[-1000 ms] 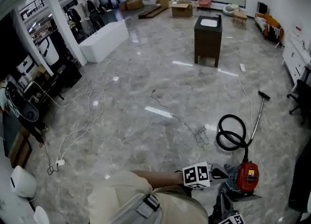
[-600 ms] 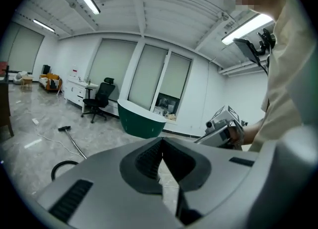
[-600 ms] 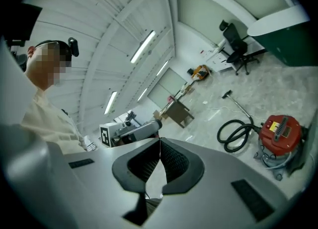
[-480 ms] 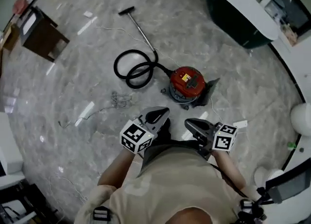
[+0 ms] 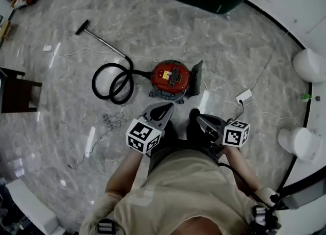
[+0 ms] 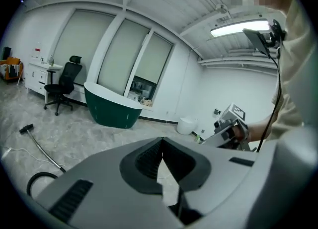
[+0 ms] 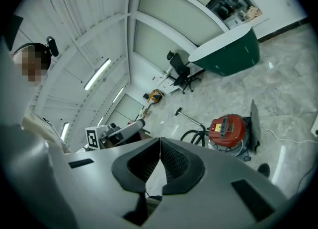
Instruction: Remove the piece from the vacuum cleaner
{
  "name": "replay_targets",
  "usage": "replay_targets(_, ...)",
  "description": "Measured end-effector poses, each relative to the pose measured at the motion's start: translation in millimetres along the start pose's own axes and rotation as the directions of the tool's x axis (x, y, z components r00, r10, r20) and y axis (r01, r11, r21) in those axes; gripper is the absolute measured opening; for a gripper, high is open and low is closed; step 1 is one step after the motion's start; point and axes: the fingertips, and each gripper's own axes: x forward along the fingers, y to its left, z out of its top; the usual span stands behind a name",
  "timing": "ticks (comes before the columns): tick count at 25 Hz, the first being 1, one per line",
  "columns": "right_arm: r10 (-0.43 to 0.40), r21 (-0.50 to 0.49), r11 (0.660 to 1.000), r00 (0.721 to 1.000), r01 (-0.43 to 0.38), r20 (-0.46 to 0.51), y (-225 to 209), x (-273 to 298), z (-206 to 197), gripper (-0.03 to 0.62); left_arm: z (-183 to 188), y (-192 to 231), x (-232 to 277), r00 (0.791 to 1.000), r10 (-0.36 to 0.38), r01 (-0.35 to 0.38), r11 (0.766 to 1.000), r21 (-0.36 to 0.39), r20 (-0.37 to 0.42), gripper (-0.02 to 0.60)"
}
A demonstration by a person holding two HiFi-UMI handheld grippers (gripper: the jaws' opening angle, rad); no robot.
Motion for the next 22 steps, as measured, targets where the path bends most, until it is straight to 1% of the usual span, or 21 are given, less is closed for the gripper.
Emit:
replay_targets(2, -0.036, 0.012, 0.999, 0.999, 0.036, -0.003, -21.7, -1.0, 7.5, 0.002, 4.6, -1.3, 14.8, 1.0, -0.019, 0.02, 1.0, 0.014, -0.02, 0.005)
replay_targets(4, -0.051, 0.018, 0.999, 0.999, 0.051, -0.016, -43.3, -0.5, 13.2, 0.002, 4.9, -2.4, 30.6, 0.998, -0.029, 0.031, 0.999, 0.025, -0.047, 0.005)
replay_targets(6, -0.045, 0.042, 0.998, 0.999, 0.046, -0.017, -72.0, 2.4, 18.4, 0.002, -0.1, 1.7, 52.0, 0.996, -0.025, 0.028, 0.999, 0.036, -0.089, 0.005)
replay_targets(8, -0.027, 0.079, 0.996, 0.999, 0.029, -0.026, -105.5, 12.2, 25.4, 0.002, -5.7, 13.9, 74.9, 0.992, 0.009, -0.005, 0.999, 0.034, -0.128, 0.005)
replay_targets(10, -0.008, 0.115, 0.993, 0.999, 0.014, -0.048, -129.3, 21.6, 31.7, 0.002, -10.1, 24.6, 94.6, 0.986, 0.037, -0.035, 0.999, 0.019, -0.165, 0.005)
replay_targets(14, 0.01, 0.161, 0.987, 0.995, 0.006, -0.098, -163.8, 33.0, 40.3, 0.002, -21.9, 41.3, 134.3, 0.967, 0.032, -0.033, 0.999, 0.0, -0.254, 0.005)
replay_targets(17, 0.031, 0.165, 0.986, 0.987, -0.005, -0.156, -193.0, 47.3, 58.2, 0.002, -17.8, 67.3, 165.5, 0.959, 0.048, -0.045, 0.999, 0.016, -0.279, 0.005)
replay_targets(19, 0.043, 0.186, 0.982, 0.982, -0.007, -0.186, -208.2, 47.4, 65.5, 0.002, -18.3, 77.8, 180.9, 0.952, 0.055, -0.051, 0.998, 0.021, -0.302, 0.005)
replay_targets(22, 0.0, 0.213, 0.976, 0.983, 0.039, -0.182, -243.5, 40.7, 68.1, 0.002, -37.5, 96.9, 205.5, 0.945, 0.056, -0.05, 0.998, 0.027, -0.322, 0.005)
